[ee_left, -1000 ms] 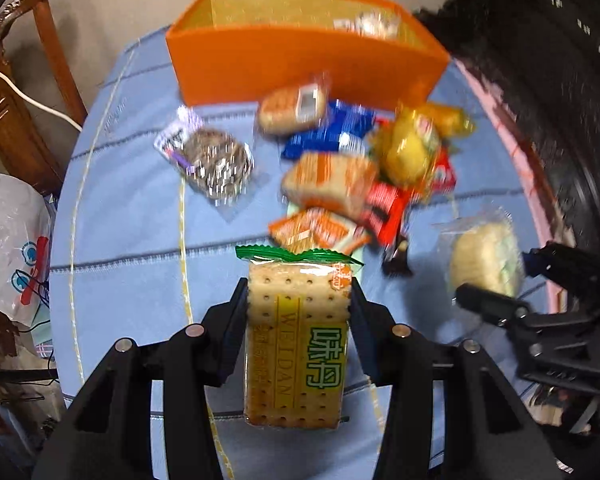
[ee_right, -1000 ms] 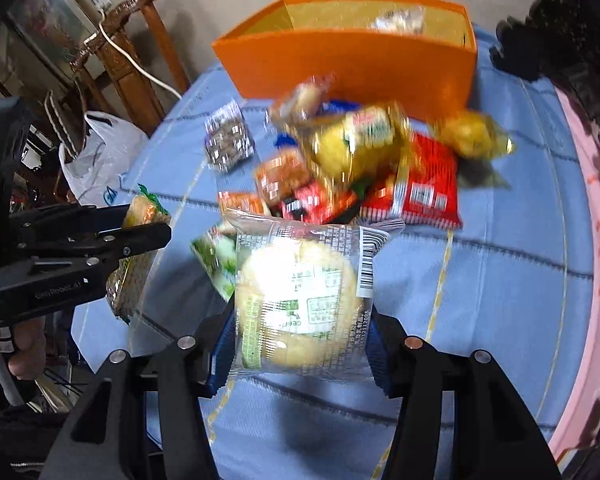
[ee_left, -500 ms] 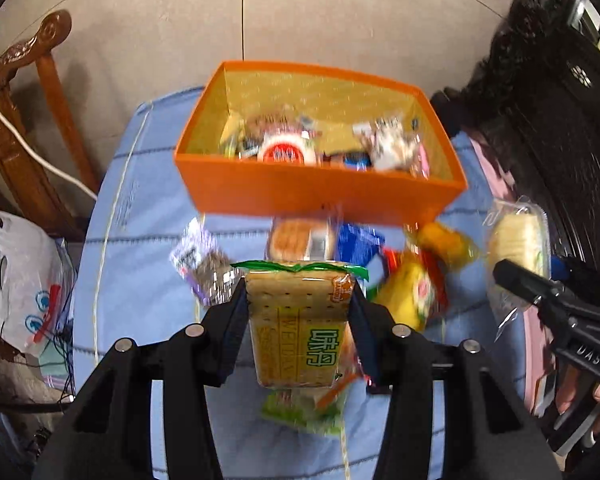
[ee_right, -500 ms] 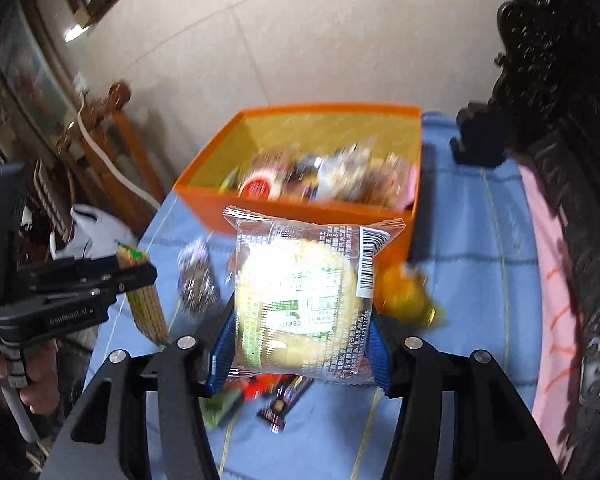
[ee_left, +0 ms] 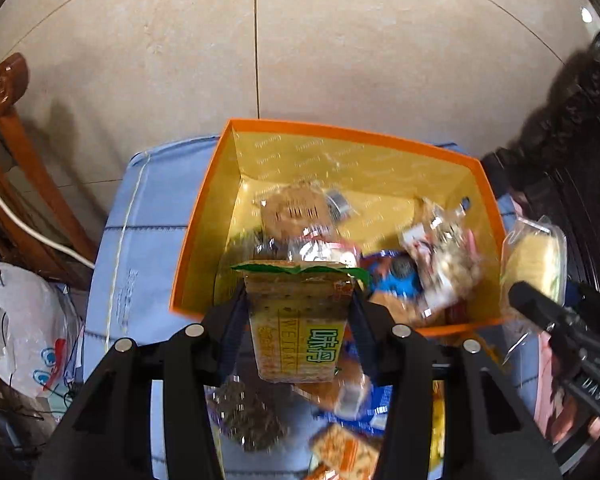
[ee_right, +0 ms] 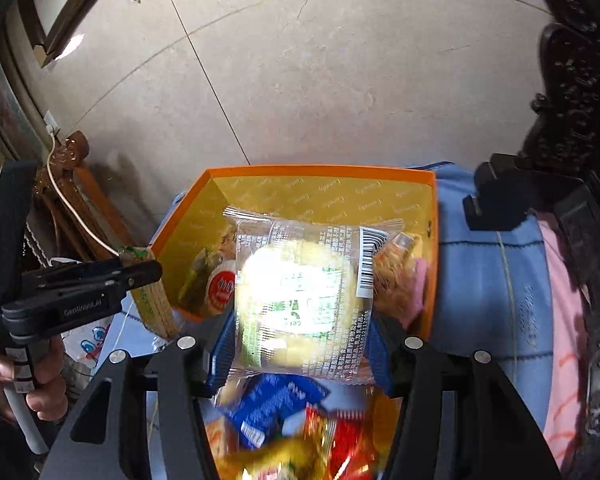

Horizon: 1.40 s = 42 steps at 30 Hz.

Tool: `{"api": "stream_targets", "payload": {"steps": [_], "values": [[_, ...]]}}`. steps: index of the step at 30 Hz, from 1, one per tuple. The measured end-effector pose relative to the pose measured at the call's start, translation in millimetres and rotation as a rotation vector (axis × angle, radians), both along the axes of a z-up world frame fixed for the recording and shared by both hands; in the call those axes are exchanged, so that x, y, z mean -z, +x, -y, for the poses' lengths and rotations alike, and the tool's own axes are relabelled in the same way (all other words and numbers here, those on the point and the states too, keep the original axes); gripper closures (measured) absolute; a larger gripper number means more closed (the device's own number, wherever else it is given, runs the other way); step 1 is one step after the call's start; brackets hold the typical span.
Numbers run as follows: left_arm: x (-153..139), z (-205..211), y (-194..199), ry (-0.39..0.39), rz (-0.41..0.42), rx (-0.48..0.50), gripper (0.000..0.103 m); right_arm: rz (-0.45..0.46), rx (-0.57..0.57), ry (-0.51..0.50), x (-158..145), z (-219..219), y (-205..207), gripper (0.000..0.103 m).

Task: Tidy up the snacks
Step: 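Carry the cracker pack and bun into the orange box and open both tools, then grasp the green snack bag with left tool while right tool grasps yellow bread bag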

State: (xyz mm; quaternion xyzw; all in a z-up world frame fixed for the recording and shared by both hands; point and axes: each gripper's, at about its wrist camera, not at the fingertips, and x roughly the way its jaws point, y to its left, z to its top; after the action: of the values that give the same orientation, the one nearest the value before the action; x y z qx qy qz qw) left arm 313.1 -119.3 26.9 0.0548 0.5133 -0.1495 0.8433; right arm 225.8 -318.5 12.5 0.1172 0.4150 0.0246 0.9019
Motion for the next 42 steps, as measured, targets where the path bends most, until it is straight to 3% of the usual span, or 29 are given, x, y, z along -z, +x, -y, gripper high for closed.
{"api": "stream_targets", "payload": {"steps": [8,9,10,11,14,25,32,42], "values": [[13.8,8.4,34.3,-0.01,0.004,0.007,0.056,-0.02,0.013,-0.017,17.7,-5.9,34.6,0.045],[13.7,9.4,37.0,-0.018,0.008,0.007,0.046,-0.017,0.029,-0.023,18.5,-5.8,38.2,0.039],[12.8,10.2,39.9,-0.024,0.016,0.001,0.02,-0.015,0.046,-0.022,18.9,-4.7,40.6,0.034],[11.1,10.1,41.9,-0.024,0.029,-0.014,0.005,-0.012,0.062,-0.018,18.5,-3.2,40.8,0.026],[5.2,7.7,41.3,-0.029,0.077,-0.051,0.004,0.015,0.103,-0.001,14.9,4.6,35.6,0.022],[11.1,-18.1,-9.2,0.007,0.033,-0.047,0.004,-0.056,0.119,0.015,33.5,15.7,-41.4,0.022],[31.5,-42.6,-77.7,0.037,-0.036,-0.053,0.004,-0.175,0.123,0.042,64.8,18.9,-110.2,0.021],[102.5,-68.6,-175.7,0.058,-0.247,-0.047,0.004,-0.31,0.104,0.079,101.3,0.9,-181.6,0.017]]}}
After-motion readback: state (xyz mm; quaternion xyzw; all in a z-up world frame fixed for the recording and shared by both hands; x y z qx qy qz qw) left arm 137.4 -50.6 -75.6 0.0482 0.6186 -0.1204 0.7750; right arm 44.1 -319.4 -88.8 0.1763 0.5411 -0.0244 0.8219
